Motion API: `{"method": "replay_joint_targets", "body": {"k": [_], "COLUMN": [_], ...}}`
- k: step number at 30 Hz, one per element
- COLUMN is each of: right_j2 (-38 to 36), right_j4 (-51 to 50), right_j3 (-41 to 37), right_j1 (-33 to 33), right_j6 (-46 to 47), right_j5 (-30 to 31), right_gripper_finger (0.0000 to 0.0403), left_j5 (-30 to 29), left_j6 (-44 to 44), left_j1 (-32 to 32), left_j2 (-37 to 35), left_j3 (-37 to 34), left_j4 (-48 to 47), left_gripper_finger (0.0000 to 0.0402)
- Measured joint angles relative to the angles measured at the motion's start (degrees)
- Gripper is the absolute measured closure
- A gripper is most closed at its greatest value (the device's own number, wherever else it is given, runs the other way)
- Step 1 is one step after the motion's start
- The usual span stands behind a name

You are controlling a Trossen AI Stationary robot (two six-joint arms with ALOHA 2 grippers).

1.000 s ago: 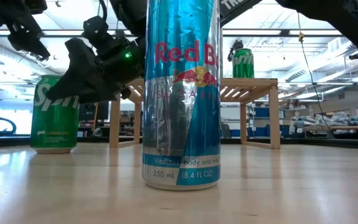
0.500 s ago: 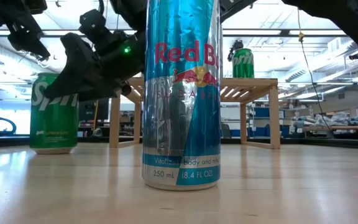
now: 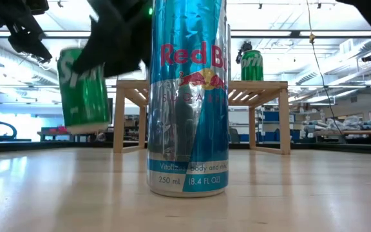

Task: Place canned beverage on shelf
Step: Put the green soda can on the shelf aligned with the other green soda can

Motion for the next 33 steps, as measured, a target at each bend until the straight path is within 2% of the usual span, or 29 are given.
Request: {"method": "replay_joint_targets", "body": {"k": [4, 13, 22, 29, 33], "right_j2": [-3.08, -14.7, -28.26, -37.81, -41.97], "right_j4": [-3.14, -17.26, -26.97, -33.47, -39.17], "right_j3": [0.02, 0.04, 0.04, 0.07, 0.07], "right_j1": [0.32, 2.07, 3.8, 3.86, 3.85], "right_j6": [0.49, 3.59, 4.5, 5.0, 7.49], "right_j5": [1.2, 12.53, 24.17, 27.54, 31.54], "right_gripper_finger": [0.0109, 0.0109, 0.0108, 0.0107, 0.0109], "left_j5": [0.01, 0.01, 0.02, 0.02, 0.02], "left_j6": [0.0, 0.11, 0.46, -0.2, -0.54], "left_j1": [0.0, 0.0, -0.01, 0.0, -0.01], "left_j2": [0.0, 0.0, 0.0, 0.0, 0.0], "left_j3": [0.0, 0.01, 0.0, 0.01, 0.02], "left_j4": [0.0, -0.01, -0.02, -0.5, -1.62], "left_gripper_finger": [0.0028, 0.0028, 0.0028, 0.0028, 0.0028]}}
